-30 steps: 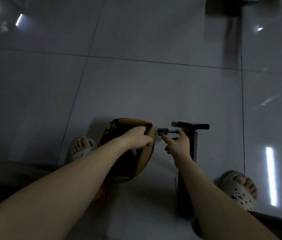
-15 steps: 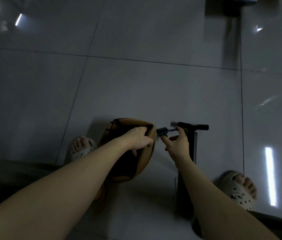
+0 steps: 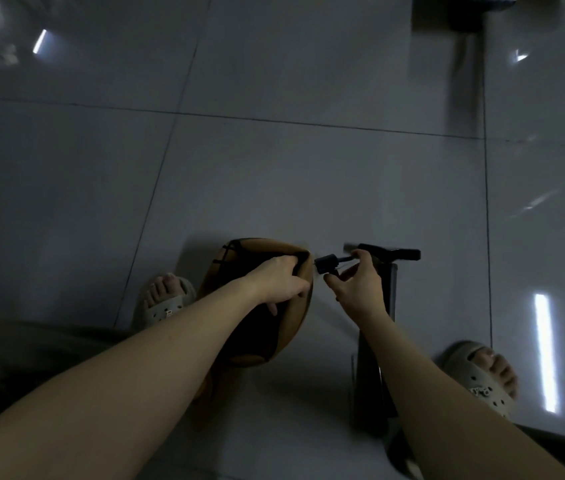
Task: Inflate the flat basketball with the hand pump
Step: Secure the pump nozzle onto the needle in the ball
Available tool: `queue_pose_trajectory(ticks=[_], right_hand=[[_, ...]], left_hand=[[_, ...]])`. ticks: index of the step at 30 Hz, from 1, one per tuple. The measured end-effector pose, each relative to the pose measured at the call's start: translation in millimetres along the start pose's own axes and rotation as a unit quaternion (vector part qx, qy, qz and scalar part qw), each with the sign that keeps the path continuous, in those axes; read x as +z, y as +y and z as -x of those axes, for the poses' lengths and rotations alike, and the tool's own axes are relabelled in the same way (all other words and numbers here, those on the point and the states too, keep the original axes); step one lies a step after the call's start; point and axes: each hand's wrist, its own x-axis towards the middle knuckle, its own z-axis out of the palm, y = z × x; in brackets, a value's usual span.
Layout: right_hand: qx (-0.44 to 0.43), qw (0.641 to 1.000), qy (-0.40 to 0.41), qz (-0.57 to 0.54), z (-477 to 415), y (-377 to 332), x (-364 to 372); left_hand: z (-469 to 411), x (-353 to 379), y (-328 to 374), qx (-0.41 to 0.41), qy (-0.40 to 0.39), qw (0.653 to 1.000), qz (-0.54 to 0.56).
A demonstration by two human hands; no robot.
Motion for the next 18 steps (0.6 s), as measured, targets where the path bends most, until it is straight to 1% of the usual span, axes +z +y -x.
queue_pose_trajectory(ticks=[7,9,14,18], right_hand=[[-0.055,0.995,-0.02,0.08,-8.2,-1.2,-5.6],[-0.073,0.993,-0.025,0.087,-8.6,-0.9,-4.7],[-0.085,0.991,-0.029,0.095,-4.1,-8.1,-2.5],[-0.07,0.994,-0.046,0.072,-6.1,-11.6,-1.8]], left_hand=[[-0.9,0.6,-2.6,0.014,0.003,0.999,-0.04],[-1.5,-0.6,-1.9,0.016,0.001,0.999,-0.042],[-2.5,-0.4,-2.1,0.018,0.0,0.999,-0.04],[-6.2,-1.0,-5.1,0.022,-0.013,0.999,-0.021]])
